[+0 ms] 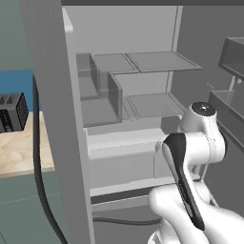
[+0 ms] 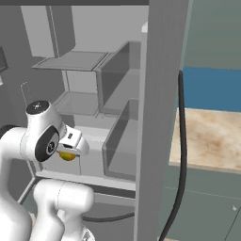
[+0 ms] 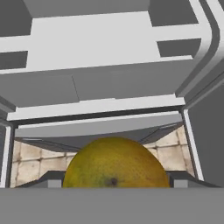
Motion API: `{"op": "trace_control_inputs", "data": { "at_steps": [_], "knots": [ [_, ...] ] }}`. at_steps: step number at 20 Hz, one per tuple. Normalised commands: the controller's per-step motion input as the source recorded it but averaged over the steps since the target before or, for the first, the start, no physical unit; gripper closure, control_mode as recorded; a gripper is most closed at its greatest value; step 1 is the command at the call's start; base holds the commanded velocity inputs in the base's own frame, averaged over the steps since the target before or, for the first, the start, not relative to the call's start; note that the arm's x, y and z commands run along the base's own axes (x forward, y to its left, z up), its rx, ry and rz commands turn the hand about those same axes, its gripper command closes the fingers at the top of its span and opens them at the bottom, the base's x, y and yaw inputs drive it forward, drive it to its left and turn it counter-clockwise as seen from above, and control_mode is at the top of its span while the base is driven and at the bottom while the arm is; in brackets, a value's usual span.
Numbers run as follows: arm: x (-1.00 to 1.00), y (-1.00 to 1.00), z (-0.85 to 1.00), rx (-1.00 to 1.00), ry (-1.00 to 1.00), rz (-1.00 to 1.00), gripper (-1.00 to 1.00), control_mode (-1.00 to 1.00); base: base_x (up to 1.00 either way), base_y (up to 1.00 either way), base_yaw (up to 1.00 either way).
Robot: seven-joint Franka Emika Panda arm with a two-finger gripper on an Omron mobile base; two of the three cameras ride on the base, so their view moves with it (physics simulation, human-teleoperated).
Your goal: Place the cold items (bell pepper and orange) from the fridge in one tupperware on the dining counter. Place the warm items (kebab skewer and hot dog) in the stove area in another tupperware.
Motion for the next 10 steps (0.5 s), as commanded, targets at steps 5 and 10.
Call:
{"op": "trace_control_inputs", "data": {
  "at_steps": [5,10],
  "knots": [
    [0.00,0.00,0.00,0.00,0.00,0.00,1.00,1.00,-0.97,0.03,-0.19],
    [0.00,0.00,0.00,0.00,0.00,0.00,1.00,1.00,-1.00,0.03,-0.47]
  ]
}}
